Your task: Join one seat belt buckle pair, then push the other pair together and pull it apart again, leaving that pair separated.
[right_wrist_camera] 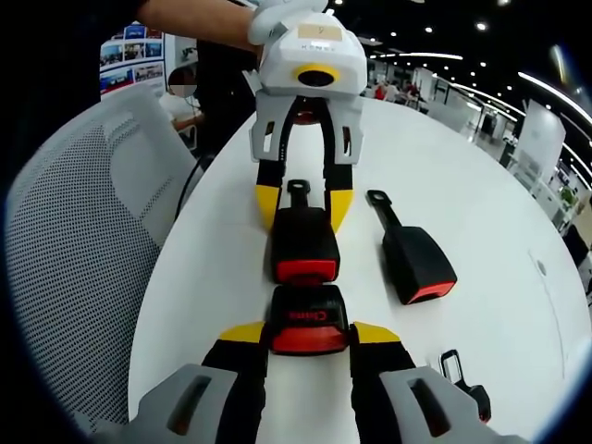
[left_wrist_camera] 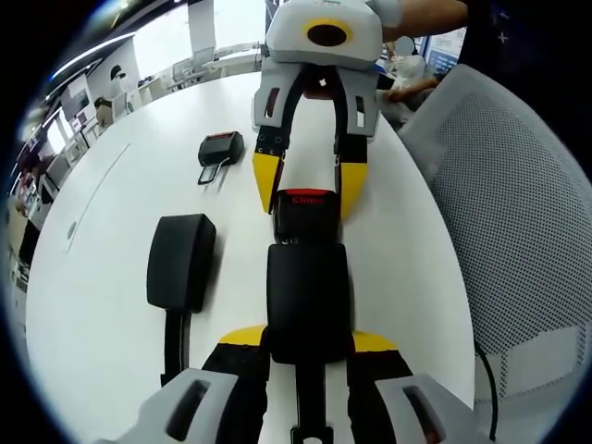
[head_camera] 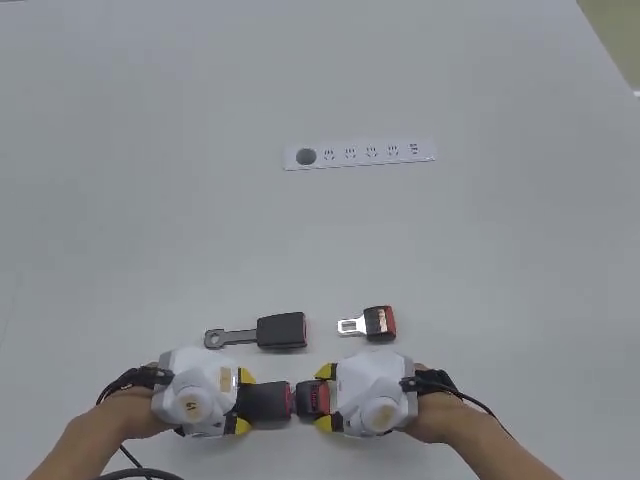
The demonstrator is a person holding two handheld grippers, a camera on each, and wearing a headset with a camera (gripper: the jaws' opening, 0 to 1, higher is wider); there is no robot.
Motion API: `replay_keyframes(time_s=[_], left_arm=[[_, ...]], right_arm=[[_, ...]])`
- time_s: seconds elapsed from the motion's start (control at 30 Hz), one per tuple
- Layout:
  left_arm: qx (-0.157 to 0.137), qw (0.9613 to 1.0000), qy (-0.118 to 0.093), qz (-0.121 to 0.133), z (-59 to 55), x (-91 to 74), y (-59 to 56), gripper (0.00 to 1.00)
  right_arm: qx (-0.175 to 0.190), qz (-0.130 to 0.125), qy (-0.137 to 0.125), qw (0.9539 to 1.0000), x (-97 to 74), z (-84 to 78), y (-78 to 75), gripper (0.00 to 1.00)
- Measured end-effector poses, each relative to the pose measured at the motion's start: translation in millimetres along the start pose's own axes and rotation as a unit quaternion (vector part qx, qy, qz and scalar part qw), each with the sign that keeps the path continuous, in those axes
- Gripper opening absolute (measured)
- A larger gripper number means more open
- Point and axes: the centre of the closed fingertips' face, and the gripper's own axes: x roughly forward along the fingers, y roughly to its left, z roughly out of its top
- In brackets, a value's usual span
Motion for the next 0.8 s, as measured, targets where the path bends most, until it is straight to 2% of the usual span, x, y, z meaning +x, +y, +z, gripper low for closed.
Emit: replay_keyframes(time_s=[0.23,0.5,0.8], left_arm=[[-0.001,0.9999,0.012,0.002,2.9,-2.3,0.7,0.36],[-0.007,0.9999,0.003,0.008,15.8,-15.8,1.4,0.42],[-0.011,0.9998,-0.01,0.017,22.3,-27.9,6.9,0.47]], right_arm=[[0.0,-0.001,0.003,1.0,-5.5,5.0,0.0,0.35],[-0.012,0.002,0.009,0.9999,-20.2,7.3,0.0,0.42],[-0.007,-0.009,0.007,0.9999,-33.5,6.4,-13.2,0.48]])
